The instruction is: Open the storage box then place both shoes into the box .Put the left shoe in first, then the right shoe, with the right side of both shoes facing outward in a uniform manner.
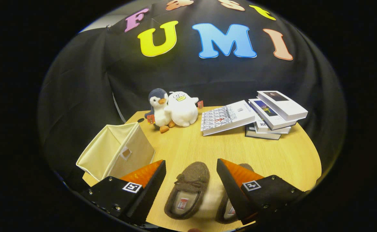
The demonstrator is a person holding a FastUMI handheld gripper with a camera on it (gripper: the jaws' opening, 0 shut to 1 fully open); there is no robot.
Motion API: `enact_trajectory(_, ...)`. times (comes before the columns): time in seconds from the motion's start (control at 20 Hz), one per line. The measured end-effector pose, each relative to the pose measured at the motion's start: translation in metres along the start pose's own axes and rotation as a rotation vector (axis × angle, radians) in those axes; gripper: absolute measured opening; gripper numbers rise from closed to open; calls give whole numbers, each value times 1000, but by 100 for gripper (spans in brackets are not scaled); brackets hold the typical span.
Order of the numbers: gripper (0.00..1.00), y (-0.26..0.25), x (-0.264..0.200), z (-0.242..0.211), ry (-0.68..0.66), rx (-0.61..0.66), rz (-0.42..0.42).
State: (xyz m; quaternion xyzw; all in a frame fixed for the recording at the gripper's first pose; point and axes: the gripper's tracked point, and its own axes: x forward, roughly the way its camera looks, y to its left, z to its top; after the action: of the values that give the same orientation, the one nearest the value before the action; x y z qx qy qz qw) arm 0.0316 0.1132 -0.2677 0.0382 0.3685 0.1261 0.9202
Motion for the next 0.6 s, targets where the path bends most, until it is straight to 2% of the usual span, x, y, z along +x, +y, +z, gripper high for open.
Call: enact_trajectory(0.6, 98, -14, 29, -85, 205, 4, 11)
